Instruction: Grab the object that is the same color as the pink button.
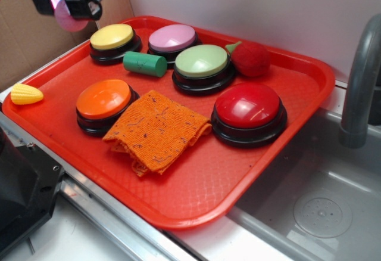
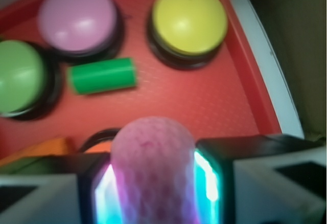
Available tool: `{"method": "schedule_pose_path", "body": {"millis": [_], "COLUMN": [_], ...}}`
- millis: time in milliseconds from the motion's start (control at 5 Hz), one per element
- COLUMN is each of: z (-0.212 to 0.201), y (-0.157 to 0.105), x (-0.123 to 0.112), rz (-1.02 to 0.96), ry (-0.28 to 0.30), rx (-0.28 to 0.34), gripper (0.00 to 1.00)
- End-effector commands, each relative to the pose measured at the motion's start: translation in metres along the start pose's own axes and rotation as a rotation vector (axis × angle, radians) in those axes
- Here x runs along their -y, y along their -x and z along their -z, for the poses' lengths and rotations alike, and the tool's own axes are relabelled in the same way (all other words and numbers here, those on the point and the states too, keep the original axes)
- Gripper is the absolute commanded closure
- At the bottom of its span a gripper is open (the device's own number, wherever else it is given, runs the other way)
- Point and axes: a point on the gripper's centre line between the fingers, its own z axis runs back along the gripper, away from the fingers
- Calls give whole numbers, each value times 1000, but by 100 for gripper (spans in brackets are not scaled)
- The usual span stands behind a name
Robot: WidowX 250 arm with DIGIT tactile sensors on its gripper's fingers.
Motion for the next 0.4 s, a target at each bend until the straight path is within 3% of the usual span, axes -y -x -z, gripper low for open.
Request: {"method": "schedule_pose_path", "body": {"millis": [0,200], "z": [-37,-30], "y": [7,2], "x": [21,18], "rz": [31,-5], "ry": [39,-9], "rx": [56,55], "gripper": [100,100]}}
